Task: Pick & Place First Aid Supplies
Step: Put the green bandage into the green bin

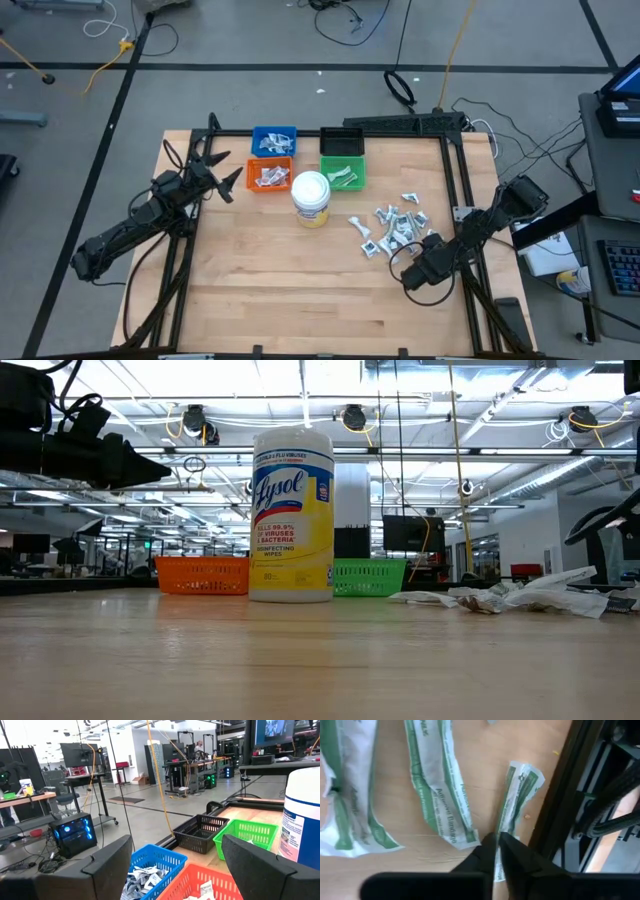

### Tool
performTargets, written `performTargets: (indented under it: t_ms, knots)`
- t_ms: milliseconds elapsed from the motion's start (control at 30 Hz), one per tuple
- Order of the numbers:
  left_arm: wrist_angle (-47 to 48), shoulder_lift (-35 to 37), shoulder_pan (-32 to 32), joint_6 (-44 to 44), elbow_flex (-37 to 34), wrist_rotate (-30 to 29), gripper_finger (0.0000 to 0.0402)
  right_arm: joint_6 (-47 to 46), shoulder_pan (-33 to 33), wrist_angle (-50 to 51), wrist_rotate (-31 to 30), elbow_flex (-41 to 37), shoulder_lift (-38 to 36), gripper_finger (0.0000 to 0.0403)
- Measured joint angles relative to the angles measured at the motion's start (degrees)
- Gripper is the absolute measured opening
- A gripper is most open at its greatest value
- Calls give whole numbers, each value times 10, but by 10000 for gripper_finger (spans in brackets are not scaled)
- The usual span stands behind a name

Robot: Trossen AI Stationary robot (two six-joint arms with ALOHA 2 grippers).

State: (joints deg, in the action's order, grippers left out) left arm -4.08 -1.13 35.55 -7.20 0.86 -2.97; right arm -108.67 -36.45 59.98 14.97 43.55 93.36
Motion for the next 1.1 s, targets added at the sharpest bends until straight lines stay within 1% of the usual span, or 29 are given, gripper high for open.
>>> performTargets:
  t_ms: [67,167,300,500,633,767,900,1000,1100]
  knots:
    - [0,0,0,0,0,0,310,-5,0,-6,-1,0,0,7]
    - [0,0,0,0,0,0,310,-15,0,-11,0,0,0,13]
    - [0,0,0,0,0,0,310,-14,0,-13,-3,3,-11,3]
    - [0,0,0,0,0,0,310,7,0,76,-12,53,-62,1]
    - [0,0,0,0,0,0,310,41,0,109,-13,107,-96,1]
    - [0,0,0,0,0,0,310,119,6,128,-15,147,-124,1]
    - [0,0,0,0,0,0,310,213,28,127,-15,158,-145,0]
    - [0,0,0,0,0,0,310,301,67,143,-30,159,-148,0]
    - [0,0,0,0,0,0,310,406,136,167,-63,159,-148,0]
